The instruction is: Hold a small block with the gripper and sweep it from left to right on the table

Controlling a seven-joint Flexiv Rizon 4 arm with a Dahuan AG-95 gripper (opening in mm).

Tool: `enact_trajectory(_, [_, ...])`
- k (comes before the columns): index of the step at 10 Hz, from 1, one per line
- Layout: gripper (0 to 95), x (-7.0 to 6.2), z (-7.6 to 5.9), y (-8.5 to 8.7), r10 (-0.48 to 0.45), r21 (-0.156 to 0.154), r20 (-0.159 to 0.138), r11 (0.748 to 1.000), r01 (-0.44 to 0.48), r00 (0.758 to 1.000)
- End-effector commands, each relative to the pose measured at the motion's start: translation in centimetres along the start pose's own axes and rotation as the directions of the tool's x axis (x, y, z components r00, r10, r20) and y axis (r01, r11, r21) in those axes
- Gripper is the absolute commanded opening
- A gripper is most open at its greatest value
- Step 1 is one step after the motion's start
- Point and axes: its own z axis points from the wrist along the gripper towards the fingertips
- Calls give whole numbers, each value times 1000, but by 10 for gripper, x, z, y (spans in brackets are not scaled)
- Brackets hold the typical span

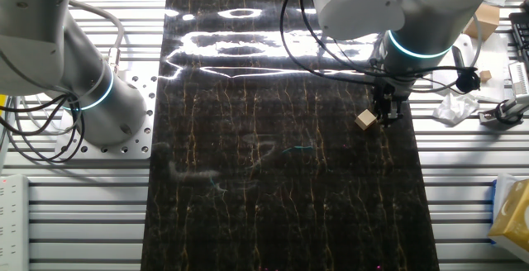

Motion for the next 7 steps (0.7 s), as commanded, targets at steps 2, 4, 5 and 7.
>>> enact_trajectory(2, [380,0,0,0,-19,-1,3,1000,19,1000])
enact_trajectory(4, [380,0,0,0,-28,-1,4,1000,28,1000])
enact_trajectory(5, [380,0,0,0,-32,-1,4,999,32,999])
enact_trajectory(7, [380,0,0,0,-33,-1,3,999,33,999])
